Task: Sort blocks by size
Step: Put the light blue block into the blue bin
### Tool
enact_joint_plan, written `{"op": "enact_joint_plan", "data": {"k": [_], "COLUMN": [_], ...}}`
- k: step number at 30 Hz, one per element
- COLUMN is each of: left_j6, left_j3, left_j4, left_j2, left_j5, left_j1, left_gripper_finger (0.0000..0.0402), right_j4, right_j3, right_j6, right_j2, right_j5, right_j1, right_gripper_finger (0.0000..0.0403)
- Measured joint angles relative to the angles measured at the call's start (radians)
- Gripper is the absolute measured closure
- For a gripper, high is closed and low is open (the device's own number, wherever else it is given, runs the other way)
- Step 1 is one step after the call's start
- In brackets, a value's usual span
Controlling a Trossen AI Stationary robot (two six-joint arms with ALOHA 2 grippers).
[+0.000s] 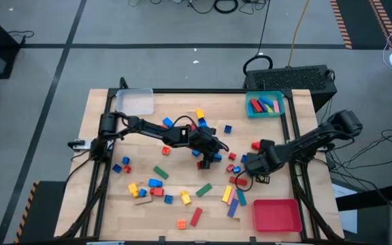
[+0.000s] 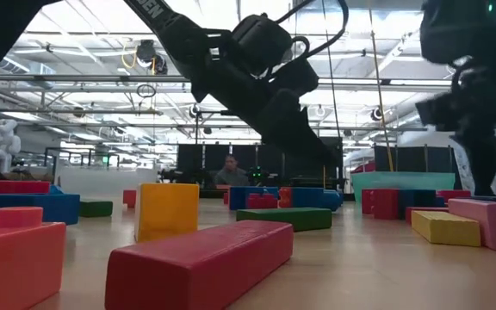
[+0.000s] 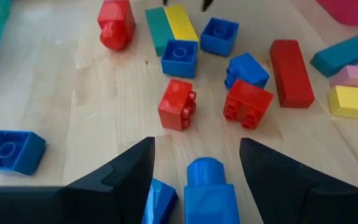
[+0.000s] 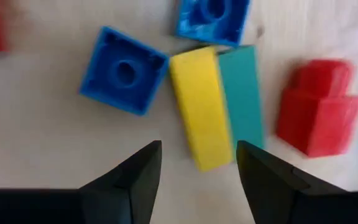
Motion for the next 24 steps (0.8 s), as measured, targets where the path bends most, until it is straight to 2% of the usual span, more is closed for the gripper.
{"op": "enact_joint_plan", "data": {"k": [4,11,18,24], "left_j6": [0.000,0.000,0.000,0.001], "left_j3": [0.000,0.000,0.000,0.000], "left_j4": [-0.003,-0.006,-0.011,-0.016], "left_j2": [0.000,0.000,0.000,0.000], "left_j5": [-0.001,-0.001,-0.002,-0.002], "left_j1": [0.000,0.000,0.000,0.000], "left_gripper_finger": [0.0164,0.0164,0.0164,0.0164], "right_j4": [0.008,0.089,0.133,0.200], "right_j3": [0.000,0.003,0.002,0.026], "right_j6": [-0.075,-0.191,-0.215,-0.219], "right_j2": [0.068,0.142,0.137,0.131], "right_j5": [0.050,0.057,0.066,0.119], "right_j1": [0.000,-0.008,-0.068,-0.083], "right_gripper_finger": [0.0210,0.0210,0.0213,0.0226]}}
